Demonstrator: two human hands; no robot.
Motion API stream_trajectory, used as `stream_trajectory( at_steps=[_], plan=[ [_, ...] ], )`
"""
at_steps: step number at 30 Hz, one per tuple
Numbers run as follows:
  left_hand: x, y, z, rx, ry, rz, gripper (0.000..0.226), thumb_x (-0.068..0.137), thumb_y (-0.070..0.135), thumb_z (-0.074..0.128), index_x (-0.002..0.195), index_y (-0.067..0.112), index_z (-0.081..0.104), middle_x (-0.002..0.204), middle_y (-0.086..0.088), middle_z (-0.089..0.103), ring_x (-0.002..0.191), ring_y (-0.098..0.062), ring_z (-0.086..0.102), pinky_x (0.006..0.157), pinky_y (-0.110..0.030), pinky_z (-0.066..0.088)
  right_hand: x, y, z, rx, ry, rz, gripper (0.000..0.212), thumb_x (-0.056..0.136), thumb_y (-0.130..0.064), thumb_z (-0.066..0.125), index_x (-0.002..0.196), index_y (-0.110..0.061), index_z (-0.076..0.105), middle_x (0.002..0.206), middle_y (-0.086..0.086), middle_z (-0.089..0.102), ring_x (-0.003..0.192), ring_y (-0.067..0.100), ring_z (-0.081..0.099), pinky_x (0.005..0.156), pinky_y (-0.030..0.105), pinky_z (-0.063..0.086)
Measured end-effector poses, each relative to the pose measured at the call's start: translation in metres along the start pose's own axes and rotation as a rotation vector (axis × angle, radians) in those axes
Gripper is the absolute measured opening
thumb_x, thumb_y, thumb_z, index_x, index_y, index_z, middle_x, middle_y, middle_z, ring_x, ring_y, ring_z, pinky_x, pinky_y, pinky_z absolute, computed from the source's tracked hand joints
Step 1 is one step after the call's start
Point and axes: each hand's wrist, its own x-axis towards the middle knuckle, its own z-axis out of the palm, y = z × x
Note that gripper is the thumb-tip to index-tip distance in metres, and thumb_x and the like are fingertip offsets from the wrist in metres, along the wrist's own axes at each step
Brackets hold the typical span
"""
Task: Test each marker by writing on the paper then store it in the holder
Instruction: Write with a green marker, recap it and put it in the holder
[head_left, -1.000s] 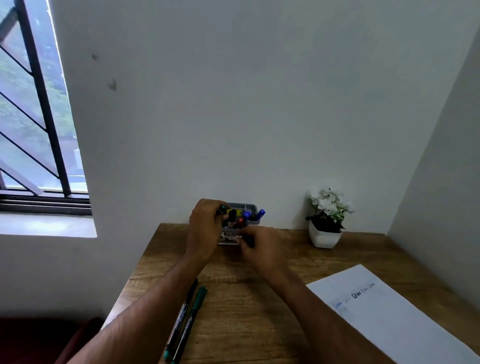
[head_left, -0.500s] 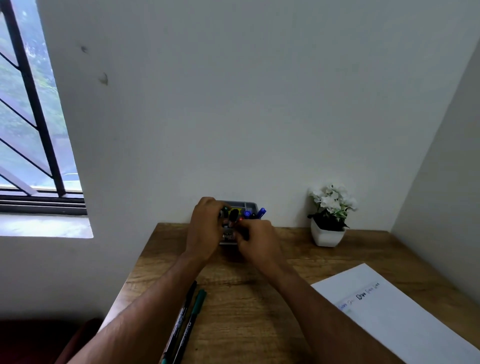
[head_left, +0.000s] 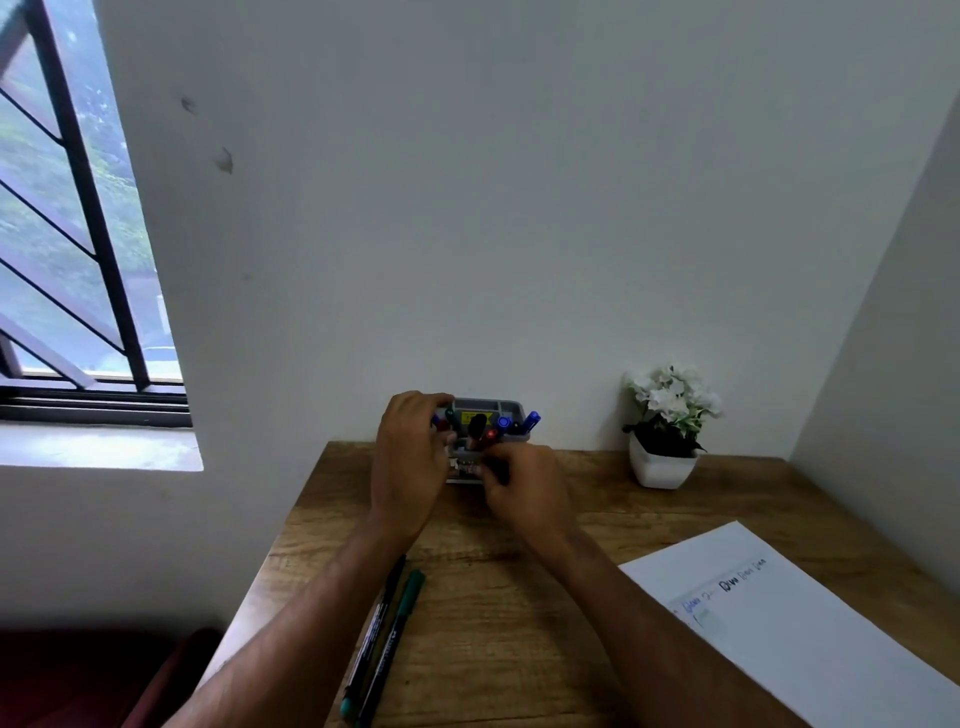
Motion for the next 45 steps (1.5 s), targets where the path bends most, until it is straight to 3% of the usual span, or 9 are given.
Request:
stream_trajectory(
  at_steps=[7,10,15,17,20,24,33,38,45],
  plan=[
    [-0.038,0.012,-0.025,0.004,0.02,-0.05,0.041,0.081,0.006,0.074,0.12,0.016,0.063,0.116,0.003,0.065,0.11,-0.005,0.055,0.092,-0.007,0.038,-0.022,-0.007,-0.002,0.02,0.002,-0.027,0.025,0.097,-0.024,0.064,0.121,-0.021,0.072,0.111,-0.003,0.075,0.093,0.006,0.065,0.078,0.012,0.044],
    [-0.056,0.012,-0.035,0.002,-0.133,-0.108,0.037,0.081,0.011,0.073,0.116,0.024,0.065,0.111,0.011,0.067,0.102,0.0,0.06,0.088,-0.016,0.049,-0.034,-0.011,0.001,0.035,-0.031,-0.055,0.021,0.096,-0.02,0.066,0.116,-0.019,0.073,0.11,-0.003,0.075,0.094,0.004,0.065,0.087,0.018,0.052],
    [-0.067,0.015,-0.052,0.066,-0.484,-0.24,0.034,0.081,0.007,0.073,0.104,0.033,0.068,0.094,0.023,0.06,0.088,0.007,0.055,0.079,-0.01,0.045,-0.053,-0.02,0.006,0.059,-0.107,-0.063,0.019,0.093,-0.016,0.067,0.11,-0.018,0.076,0.105,-0.005,0.077,0.088,0.003,0.067,0.083,0.024,0.059],
    [-0.069,0.013,-0.058,0.11,-0.551,-0.227,0.035,0.08,0.008,0.074,0.1,0.036,0.068,0.093,0.023,0.063,0.088,0.006,0.056,0.083,-0.014,0.049,-0.059,-0.024,0.007,0.051,-0.166,-0.048,0.019,0.091,-0.018,0.069,0.108,-0.017,0.077,0.102,-0.004,0.077,0.086,0.002,0.067,0.081,0.022,0.058],
    [-0.073,0.01,-0.065,0.136,-0.626,-0.204,0.033,0.081,0.006,0.072,0.099,0.033,0.07,0.098,0.02,0.066,0.09,0.006,0.057,0.07,-0.004,0.04,-0.067,-0.028,0.008,0.049,-0.2,-0.018,0.016,0.088,-0.017,0.071,0.102,-0.018,0.08,0.094,-0.004,0.078,0.081,0.002,0.066,0.075,0.019,0.056],
    [-0.077,0.009,-0.072,0.155,-0.706,-0.183,0.033,0.083,0.003,0.068,0.101,0.031,0.071,0.101,0.017,0.068,0.089,0.006,0.057,0.07,-0.005,0.04,-0.075,-0.033,0.011,0.082,-0.267,0.074,0.013,0.083,-0.021,0.076,0.095,-0.018,0.08,0.087,-0.005,0.075,0.08,0.004,0.066,0.076,0.026,0.059],
    [-0.078,0.012,-0.076,0.15,-0.73,-0.153,0.026,0.083,0.008,0.071,0.092,0.032,0.074,0.094,0.018,0.071,0.085,0.008,0.059,0.079,-0.01,0.045,-0.092,-0.056,0.014,0.093,-0.35,0.132,0.019,0.076,-0.035,0.075,0.074,-0.016,0.068,0.067,-0.003,0.065,0.062,0.01,0.062,0.05,0.028,0.048],
    [-0.079,0.011,-0.074,0.161,-0.71,-0.145,0.023,0.083,0.012,0.073,0.096,0.031,0.073,0.097,0.016,0.07,0.08,0.009,0.055,0.067,-0.007,0.037,-0.094,-0.061,0.008,0.024,-0.357,0.13,0.015,0.075,-0.026,0.076,0.079,-0.019,0.063,0.075,-0.003,0.065,0.07,0.011,0.064,0.057,0.029,0.055],
    [-0.075,0.015,-0.066,0.124,-0.739,-0.141,0.027,0.085,0.013,0.07,0.103,0.033,0.069,0.11,0.015,0.067,0.103,0.002,0.056,0.094,-0.023,0.048,-0.087,-0.051,-0.003,-0.059,-0.284,0.143,0.017,0.082,-0.035,0.076,0.079,-0.02,0.069,0.074,-0.003,0.068,0.072,0.011,0.065,0.067,0.031,0.059]
  ],
)
